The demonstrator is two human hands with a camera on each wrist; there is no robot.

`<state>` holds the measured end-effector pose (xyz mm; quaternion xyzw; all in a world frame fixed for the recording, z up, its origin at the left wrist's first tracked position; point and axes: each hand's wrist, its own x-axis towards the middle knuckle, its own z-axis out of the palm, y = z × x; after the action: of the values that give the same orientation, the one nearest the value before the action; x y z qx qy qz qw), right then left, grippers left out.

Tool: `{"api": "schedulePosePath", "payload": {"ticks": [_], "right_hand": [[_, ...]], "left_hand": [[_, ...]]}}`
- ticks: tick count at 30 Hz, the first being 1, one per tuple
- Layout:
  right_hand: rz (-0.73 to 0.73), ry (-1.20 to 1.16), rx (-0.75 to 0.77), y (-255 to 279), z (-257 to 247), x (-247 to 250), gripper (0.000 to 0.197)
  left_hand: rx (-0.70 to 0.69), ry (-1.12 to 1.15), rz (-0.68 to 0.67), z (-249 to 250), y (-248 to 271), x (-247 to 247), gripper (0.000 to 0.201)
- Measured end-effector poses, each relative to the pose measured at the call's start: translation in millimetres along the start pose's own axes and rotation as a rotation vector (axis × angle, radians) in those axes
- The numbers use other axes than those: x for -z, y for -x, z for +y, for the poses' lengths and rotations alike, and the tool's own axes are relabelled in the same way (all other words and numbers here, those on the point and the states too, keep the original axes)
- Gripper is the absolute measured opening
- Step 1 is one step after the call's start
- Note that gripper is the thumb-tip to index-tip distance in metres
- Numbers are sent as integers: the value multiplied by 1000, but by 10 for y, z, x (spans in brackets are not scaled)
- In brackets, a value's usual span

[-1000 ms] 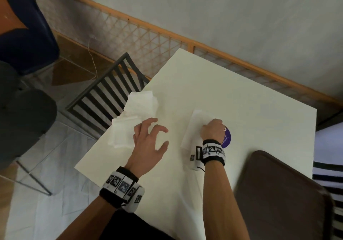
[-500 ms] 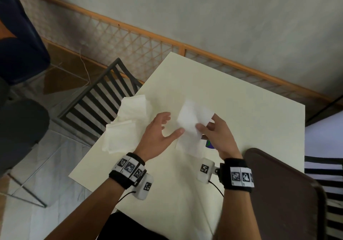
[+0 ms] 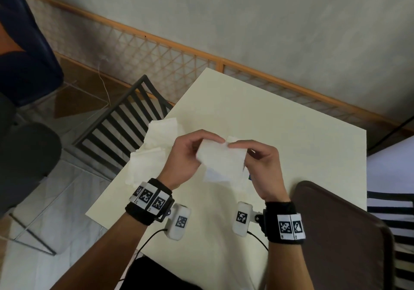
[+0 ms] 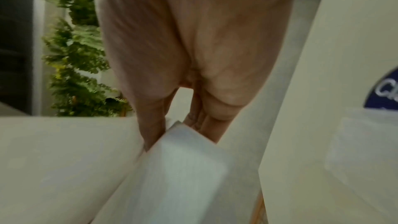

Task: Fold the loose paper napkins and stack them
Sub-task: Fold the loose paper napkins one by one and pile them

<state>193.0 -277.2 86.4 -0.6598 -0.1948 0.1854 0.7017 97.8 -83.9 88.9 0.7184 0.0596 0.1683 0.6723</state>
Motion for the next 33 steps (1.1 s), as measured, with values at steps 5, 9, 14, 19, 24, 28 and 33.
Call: {"api": "schedulePosePath", "payload": {"ticks": [5, 9, 14, 19, 24, 28, 33], "right_hand": [[3, -158, 5, 10, 97, -42, 53], [-13, -204, -10, 13, 146, -43, 50], [-8, -257, -66, 52, 84, -116, 46], [26, -269, -206, 107, 108, -249, 35], [-85, 335, -38, 169, 68, -561, 35], [-145, 705, 114, 180, 235, -890, 44], [-40, 555, 127, 106, 385, -984, 51]], "left_hand": [[0, -20, 0, 55, 54, 79, 23], [6, -30, -10, 80, 87, 138, 25], [62, 55, 18, 113, 159, 162, 27], [86, -20, 43, 51, 309, 231, 32], [23, -209, -13, 41, 482, 297, 23], [6, -254, 86, 19, 543, 304, 23], [66, -267, 309, -40, 650, 505, 22]]}}
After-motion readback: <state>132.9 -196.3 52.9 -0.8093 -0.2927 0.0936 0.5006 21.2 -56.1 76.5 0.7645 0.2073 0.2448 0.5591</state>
